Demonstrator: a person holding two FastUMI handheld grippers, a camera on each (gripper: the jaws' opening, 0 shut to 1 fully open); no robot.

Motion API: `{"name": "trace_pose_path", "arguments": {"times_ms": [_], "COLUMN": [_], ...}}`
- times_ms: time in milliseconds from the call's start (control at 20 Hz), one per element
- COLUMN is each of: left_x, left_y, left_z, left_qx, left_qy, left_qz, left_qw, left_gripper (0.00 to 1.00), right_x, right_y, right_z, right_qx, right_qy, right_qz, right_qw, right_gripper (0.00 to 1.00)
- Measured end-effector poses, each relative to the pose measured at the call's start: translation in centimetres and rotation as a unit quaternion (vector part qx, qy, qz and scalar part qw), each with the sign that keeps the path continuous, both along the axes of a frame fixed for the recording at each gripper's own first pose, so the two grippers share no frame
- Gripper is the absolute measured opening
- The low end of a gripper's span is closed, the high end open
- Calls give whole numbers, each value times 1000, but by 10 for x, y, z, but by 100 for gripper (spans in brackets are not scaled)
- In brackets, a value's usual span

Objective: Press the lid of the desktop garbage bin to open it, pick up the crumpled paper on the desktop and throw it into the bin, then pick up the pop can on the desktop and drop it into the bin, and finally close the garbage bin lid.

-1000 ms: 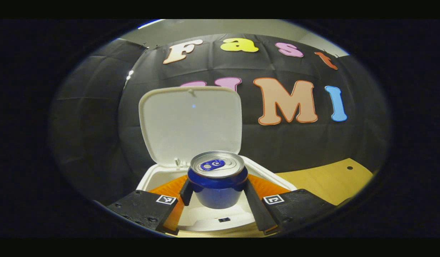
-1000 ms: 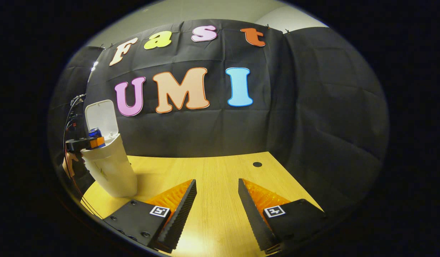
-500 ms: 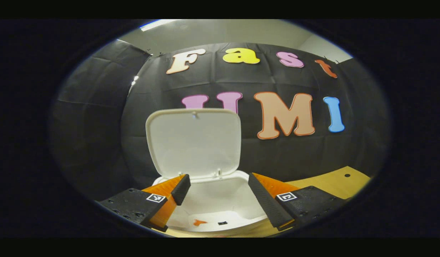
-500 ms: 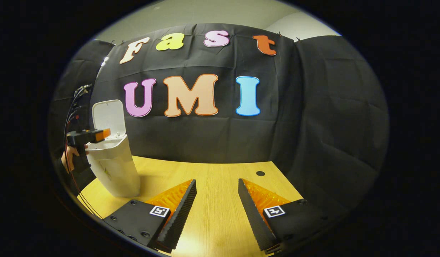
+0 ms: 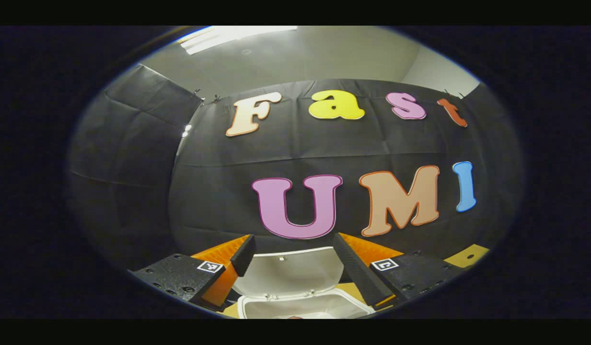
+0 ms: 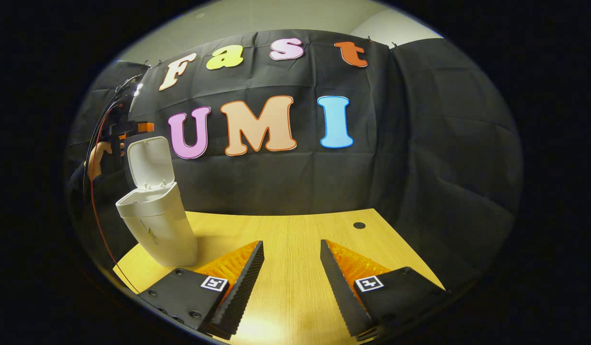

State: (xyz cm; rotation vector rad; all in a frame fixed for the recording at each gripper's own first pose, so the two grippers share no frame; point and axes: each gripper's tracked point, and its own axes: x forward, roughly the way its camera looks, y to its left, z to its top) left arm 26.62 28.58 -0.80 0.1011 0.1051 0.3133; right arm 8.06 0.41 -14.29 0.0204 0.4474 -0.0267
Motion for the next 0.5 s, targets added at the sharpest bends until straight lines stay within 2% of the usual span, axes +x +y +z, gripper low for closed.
{"name": "trace_pose_path", "arguments": {"times_ms": [50,150,250,300,350,450,500], "left_x": [6,14,4,0,-1,-20,-30], "left_y": [5,15,21,14,9,-4,-11], "left_z": [0,-16,-46,-40,-26,-35,-36], "left_qx": [-13,-26,-35,-19,-9,-13,-13], "left_qy": [0,16,65,63,35,45,43], "left_qz": [6,20,37,28,19,7,1], "left_qw": [1000,999,997,997,999,999,999], "left_gripper": [99,96,99,98,98,96,100], "right_x": [0,-2,-3,-3,-2,1,4], "right_y": [-3,-6,-10,-11,-12,-13,-13], "right_z": [0,1,5,7,8,10,11], "right_qx": [1,2,3,2,2,4,6], "right_qy": [-1,-2,-8,-11,-13,-17,-16], "right_qz": [-3,-8,-11,-12,-12,-10,-6], "right_qw": [1000,1000,1000,1000,1000,1000,1000], "right_gripper": [81,81,82,82,82,81,81]}}
